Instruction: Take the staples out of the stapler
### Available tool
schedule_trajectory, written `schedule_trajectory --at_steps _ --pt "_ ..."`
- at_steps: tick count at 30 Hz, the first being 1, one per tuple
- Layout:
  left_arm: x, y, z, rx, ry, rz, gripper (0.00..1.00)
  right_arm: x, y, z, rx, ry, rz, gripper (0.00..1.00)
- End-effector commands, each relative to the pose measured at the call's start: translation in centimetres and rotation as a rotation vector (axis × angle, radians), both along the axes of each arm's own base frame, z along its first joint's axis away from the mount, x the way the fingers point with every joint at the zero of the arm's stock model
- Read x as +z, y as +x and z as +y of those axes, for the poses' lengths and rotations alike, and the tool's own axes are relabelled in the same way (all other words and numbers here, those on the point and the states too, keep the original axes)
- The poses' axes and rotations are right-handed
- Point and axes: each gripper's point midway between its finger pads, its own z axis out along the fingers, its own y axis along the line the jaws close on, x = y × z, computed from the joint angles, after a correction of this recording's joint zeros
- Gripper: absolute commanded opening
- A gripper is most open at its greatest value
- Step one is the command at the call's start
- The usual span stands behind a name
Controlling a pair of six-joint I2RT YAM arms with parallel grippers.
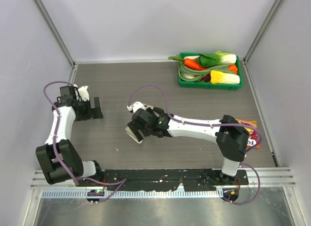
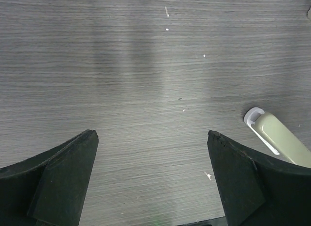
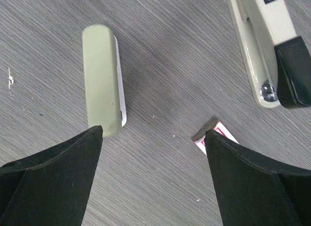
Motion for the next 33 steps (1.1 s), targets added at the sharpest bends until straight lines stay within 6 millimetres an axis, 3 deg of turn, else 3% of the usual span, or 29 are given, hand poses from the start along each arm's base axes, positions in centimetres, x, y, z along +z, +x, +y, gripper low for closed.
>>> schedule_trajectory --at_steps 1,12,20,26,27,29,30,33 --pt "0.1 -0.1 0.3 -0.017 0.025 -0.029 1.00 1.6 -0.4 2.9 0.073 0.050 0.002 0.91" --pt "0.2 -0.3 0.4 -0.029 0.030 -0.031 1.00 0.2 -1.4 5.6 0.145 0.051 0.079 0.91" --pt "0.3 -0.2 0.8 -0.038 0.057 -0.044 1.00 -3.5 -1.0 5.8 0.138 -0.033 0.103 0.88" --pt "0.6 -0.4 0.6 -0.046 0.051 -0.048 1.00 -4.4 -0.7 6.2 0.139 -0.050 0.099 0.63" --pt "0.6 -0.5 0.6 -0.047 0.050 -0.045 1.00 -4.4 -0.7 6.4 0.141 -0.048 0.101 0.53" --pt "0.8 -0.5 0.5 -0.051 0.049 -0.051 1.00 -4.3 -0.6 6.4 0.141 -0.046 0.100 0.46" --pt "0.8 -0.6 0.4 -0.053 0.045 -0.052 1.00 -4.2 -0.5 6.5 0.138 -0.043 0.093 0.38" --pt "1.2 -0.5 -0.4 -0.069 0.007 -0.072 1.00 -3.3 0.0 6.6 0.119 -0.031 0.070 0.31"
